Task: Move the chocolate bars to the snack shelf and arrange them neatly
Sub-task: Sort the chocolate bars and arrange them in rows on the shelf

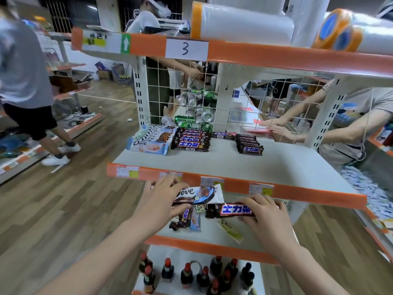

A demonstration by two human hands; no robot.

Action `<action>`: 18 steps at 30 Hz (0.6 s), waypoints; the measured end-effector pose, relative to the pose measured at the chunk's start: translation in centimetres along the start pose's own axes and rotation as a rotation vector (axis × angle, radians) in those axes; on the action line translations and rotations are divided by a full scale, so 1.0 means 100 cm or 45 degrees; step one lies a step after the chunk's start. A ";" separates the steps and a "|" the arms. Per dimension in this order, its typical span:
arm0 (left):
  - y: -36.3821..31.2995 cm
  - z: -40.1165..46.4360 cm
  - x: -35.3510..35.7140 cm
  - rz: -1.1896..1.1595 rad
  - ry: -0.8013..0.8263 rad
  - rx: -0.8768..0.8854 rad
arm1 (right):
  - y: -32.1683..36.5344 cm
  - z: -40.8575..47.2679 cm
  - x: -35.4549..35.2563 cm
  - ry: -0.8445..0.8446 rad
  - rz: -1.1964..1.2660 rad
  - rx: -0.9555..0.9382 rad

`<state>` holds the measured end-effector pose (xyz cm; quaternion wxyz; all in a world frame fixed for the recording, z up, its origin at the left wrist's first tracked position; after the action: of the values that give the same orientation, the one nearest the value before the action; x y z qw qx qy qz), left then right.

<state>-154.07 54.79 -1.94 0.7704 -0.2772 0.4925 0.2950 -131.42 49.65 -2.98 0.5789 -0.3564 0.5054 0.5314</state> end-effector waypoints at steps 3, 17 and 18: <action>0.022 0.015 -0.006 0.018 -0.032 0.012 | 0.010 0.023 -0.005 -0.041 0.054 0.014; 0.132 0.099 -0.035 0.025 -0.091 0.020 | 0.070 0.143 0.007 -0.022 -0.054 -0.009; 0.138 0.101 -0.036 0.014 -0.106 0.027 | 0.074 0.149 0.010 -0.024 -0.058 -0.018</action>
<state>-159.37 70.65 3.13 0.7916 -0.2538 0.4646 0.3051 -135.66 65.38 0.47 0.5929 -0.3670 0.4879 0.5251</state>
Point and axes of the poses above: each hand's wrist, its own z-axis towards the middle knuckle, its own x-axis out of the palm, y = z × x, the point moved 7 cm from there along z, towards the middle knuckle, and after that the axes turned 13 degrees about x, right-handed, at the moved point
